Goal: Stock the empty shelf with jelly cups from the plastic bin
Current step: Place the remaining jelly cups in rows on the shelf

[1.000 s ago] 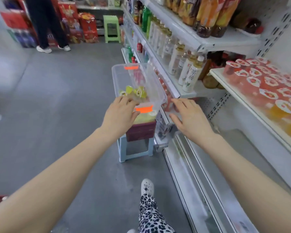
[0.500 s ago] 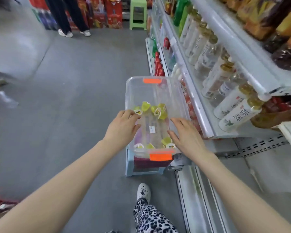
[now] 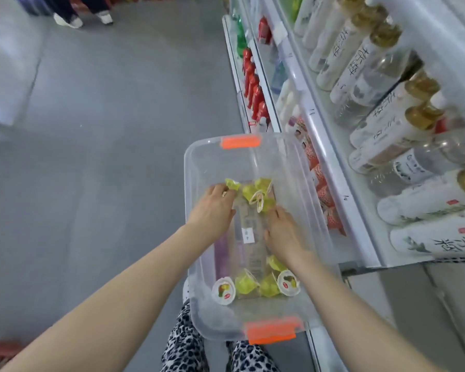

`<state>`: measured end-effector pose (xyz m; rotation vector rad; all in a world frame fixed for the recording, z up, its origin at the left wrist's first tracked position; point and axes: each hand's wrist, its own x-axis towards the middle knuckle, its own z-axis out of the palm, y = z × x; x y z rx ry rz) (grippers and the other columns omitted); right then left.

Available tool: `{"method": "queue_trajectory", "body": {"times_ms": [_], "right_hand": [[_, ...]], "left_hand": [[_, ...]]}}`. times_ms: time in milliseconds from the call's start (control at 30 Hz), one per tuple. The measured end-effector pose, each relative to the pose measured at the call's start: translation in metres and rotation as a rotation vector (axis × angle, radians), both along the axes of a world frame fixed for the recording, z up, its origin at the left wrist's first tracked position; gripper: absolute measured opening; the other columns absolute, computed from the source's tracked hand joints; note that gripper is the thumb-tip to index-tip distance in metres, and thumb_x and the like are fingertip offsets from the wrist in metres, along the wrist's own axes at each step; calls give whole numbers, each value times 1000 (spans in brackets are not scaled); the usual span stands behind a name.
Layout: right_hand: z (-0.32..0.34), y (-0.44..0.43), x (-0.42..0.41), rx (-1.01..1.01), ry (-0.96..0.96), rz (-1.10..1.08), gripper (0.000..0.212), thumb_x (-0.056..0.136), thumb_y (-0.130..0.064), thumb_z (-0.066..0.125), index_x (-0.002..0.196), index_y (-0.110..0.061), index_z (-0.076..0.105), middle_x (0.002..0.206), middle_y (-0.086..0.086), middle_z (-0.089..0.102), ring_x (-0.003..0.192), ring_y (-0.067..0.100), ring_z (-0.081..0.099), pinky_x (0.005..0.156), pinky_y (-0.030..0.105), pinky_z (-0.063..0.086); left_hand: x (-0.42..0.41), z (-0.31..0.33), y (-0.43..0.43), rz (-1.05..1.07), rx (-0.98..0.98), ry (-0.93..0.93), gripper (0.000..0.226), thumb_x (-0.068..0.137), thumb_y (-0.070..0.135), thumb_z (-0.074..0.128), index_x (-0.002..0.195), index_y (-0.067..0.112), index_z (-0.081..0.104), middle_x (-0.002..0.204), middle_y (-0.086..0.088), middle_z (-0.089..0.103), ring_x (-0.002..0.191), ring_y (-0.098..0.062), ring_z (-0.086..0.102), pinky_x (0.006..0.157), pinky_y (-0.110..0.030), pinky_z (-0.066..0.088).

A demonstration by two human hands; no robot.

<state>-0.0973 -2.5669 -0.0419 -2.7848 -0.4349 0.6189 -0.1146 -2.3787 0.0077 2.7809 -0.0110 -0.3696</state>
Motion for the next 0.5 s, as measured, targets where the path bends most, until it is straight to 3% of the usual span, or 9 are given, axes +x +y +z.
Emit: {"method": "queue_trajectory", "body": {"times_ms": [133,233,300,367,433,500], "right_hand": [[-35,12,28,39,-23,-37,71,87,-3,52,151,-3,22,157,17,24,143,32,26,119,35,21],[-52,19,41,1,-3,-5,68,93,-7,47,153,-4,15,161,15,14,149,27,13,120,32,12],[-58,19,41,-42,-21,-34,66,95,-11,50,153,-9,19,161,11,15,146,27,20,115,36,26],[-60,16,32,-102,-56,-49,55,89,-12,59,141,-12,40,149,12,35,128,30,43,98,38,42],[-59,16,23,-148,-47,-31,44,84,-14,63,126,-13,50,131,10,49,111,30,51,85,38,45],[-58,17,19,-149,-20,-19,44,83,-12,65,124,-11,50,120,10,56,107,30,53,80,38,46]], "left_hand": [[44,-31,5,-86,72,131,47,92,18,54,137,9,42,133,-15,43,119,-37,45,101,-41,36],[72,-52,5,-129,136,208,49,88,14,52,136,10,40,130,-15,41,117,-39,48,100,-47,40],[86,-62,4,-138,163,276,55,89,13,51,141,11,35,136,-16,37,120,-40,46,99,-49,42],[97,-72,4,-155,197,308,56,89,13,51,142,11,32,133,-16,37,117,-42,47,97,-51,44],[103,-83,4,-155,202,330,57,87,13,52,141,10,31,128,-16,39,113,-44,49,94,-53,45],[106,-91,3,-143,193,366,54,86,11,54,136,9,35,125,-16,39,112,-45,50,93,-54,46]]}}
